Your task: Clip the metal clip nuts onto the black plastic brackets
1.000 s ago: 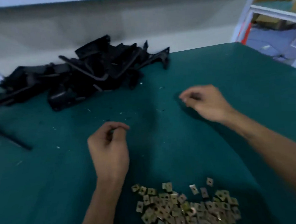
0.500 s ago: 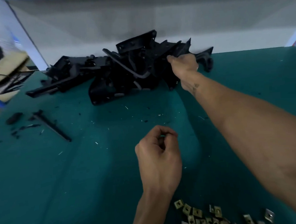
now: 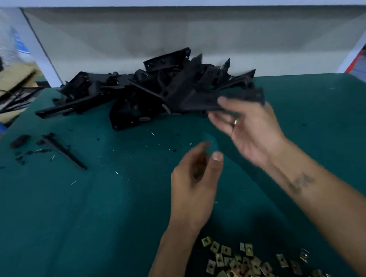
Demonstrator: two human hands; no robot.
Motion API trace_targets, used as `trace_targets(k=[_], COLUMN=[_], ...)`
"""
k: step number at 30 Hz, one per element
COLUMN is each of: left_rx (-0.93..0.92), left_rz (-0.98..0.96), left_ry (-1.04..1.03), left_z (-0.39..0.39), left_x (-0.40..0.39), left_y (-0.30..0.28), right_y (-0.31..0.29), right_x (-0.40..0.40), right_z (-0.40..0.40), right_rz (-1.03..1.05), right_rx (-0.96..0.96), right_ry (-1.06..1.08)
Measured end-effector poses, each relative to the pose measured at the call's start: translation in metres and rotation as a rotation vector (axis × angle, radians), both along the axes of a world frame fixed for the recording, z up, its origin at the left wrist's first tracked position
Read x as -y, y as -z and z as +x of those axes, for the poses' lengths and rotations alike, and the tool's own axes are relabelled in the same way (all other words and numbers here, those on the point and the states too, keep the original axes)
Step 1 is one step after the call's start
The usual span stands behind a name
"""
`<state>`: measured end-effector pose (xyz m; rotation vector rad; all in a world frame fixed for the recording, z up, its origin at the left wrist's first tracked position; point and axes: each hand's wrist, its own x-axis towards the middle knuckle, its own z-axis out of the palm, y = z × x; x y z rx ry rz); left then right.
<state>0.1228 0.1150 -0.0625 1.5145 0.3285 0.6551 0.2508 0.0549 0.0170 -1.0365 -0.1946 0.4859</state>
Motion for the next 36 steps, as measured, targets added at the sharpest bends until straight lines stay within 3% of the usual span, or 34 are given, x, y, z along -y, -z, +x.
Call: trace_targets(k=[2,5,9,11,13,15,20,26,32,36], left_rx=[0.060,0.182,0.229,0.235,0.220,0.187,0.044,-0.054,-0.130,-0.170], left_rz=[-0.086,-0.449,-0.779,-0.844,-0.847,-0.835,-0.804,-0.737,-0.602,-0.517], left_ry=[0.032,-0.017,0.012,0.110,0.215,0.291,0.409,0.558,0.541,0.530], left_z=[0.001,0.000,-0.002,-0.006,-0.010,-0.011,-0.006,-0.010,-0.009,-0.008], left_x=[0.002,0.002,-0.011,-0.016,-0.016,-0.015,-0.009,-0.009,-0.014,-0.014], left_y=[-0.003,-0.012,-0.022,-0.025,-0.024,-0.022,-0.017,-0.013,-0.014,-0.013], right_y=[0.014,0.032,0.019,0.015,0.016,0.020,0.049,0.060,0.070,0.068], right_x=[0.017,0.044,0.091,0.111,0.133,0.158,0.198,0.192,0.191,0.181], right_z=[-0.044,-0.095,-0.100,-0.087,-0.073,-0.065,-0.083,-0.096,-0.093,-0.075], right_rz=[-0.087,-0.188,-0.458,-0.612,-0.640,-0.617,-0.833,-1.011,-0.889,-0.565], right_rx=[0.042,0.143,0.384,0.584,0.640,0.634,0.698,0.865,0.863,0.560], right_ry=[-0.018,-0.139,-0.676,-0.511,-0.146,-0.027,-0.383,-0.326,-0.369,-0.204])
